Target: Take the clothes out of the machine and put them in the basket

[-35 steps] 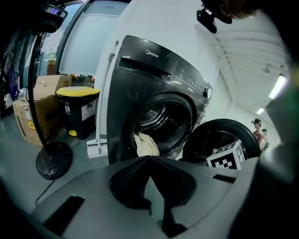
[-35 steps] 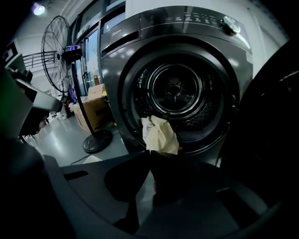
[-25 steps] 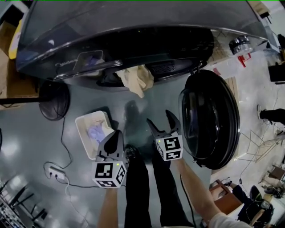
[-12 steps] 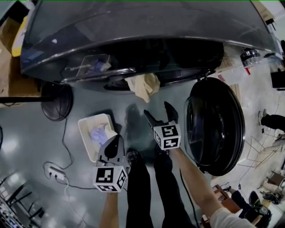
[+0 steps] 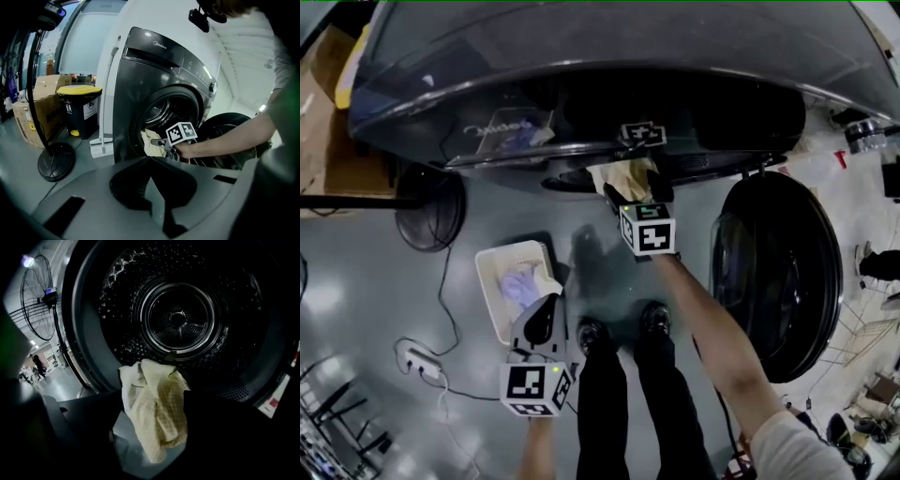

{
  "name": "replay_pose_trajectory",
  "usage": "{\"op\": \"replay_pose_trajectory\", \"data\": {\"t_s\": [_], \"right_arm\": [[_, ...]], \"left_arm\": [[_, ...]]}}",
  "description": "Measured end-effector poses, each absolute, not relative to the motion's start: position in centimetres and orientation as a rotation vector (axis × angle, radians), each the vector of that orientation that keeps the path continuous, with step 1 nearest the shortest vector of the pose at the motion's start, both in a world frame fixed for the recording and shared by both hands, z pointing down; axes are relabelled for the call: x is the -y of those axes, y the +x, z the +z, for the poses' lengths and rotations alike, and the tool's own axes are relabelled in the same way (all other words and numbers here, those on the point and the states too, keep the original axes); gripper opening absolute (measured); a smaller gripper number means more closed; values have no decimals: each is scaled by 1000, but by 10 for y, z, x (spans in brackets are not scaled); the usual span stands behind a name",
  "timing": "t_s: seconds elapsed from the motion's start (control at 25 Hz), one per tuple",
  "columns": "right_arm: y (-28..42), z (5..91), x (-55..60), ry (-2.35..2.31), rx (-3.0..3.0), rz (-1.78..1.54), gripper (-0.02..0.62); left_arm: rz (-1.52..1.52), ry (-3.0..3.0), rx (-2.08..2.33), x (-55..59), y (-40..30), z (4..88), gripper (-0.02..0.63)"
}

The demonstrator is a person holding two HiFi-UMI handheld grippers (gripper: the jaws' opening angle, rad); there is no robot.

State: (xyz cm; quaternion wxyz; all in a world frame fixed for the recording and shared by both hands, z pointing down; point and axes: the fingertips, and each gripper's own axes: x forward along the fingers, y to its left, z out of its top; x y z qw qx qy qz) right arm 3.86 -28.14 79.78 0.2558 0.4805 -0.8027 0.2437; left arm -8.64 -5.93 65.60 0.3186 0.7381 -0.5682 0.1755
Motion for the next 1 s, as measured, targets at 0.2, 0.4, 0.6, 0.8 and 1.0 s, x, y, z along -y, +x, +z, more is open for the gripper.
{"op": "replay_pose_trajectory", "data": {"t_s": [0.2, 0.4, 0.6, 0.8, 1.0], "right_arm": [[31, 817, 303, 1305, 2130, 674, 402], [25, 841, 310, 1258, 2057, 661, 402], [30, 851, 311, 1242, 2024, 645, 399], [44, 856, 309, 1242, 1923, 528, 225], [45, 853, 311, 1196, 1925, 523, 110]], "left_arm": [[468, 1919, 1501, 49, -95, 668, 18], [474, 1888, 1499, 37, -100, 680, 18], [472, 1875, 1504, 30, -105, 685, 18], [463, 1863, 1524, 31, -109, 682, 18], [466, 1865, 1529, 31, -109, 682, 18]]}}
